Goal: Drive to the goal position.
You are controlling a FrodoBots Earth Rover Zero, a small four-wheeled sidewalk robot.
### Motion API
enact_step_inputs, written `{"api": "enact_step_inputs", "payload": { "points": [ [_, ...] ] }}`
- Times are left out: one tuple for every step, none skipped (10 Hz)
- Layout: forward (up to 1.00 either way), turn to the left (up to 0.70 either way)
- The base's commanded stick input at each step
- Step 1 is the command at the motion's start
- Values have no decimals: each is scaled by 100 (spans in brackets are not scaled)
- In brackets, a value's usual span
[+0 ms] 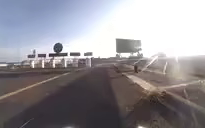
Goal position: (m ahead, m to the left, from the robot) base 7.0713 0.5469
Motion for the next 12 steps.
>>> {"api": "enact_step_inputs", "payload": {
  "points": [
    [50,0],
    [50,0],
    [50,0],
    [50,0],
    [50,0],
    [50,0],
    [50,0],
    [50,0],
    [50,0],
    [50,0],
    [50,0],
    [50,0]
  ]
}}
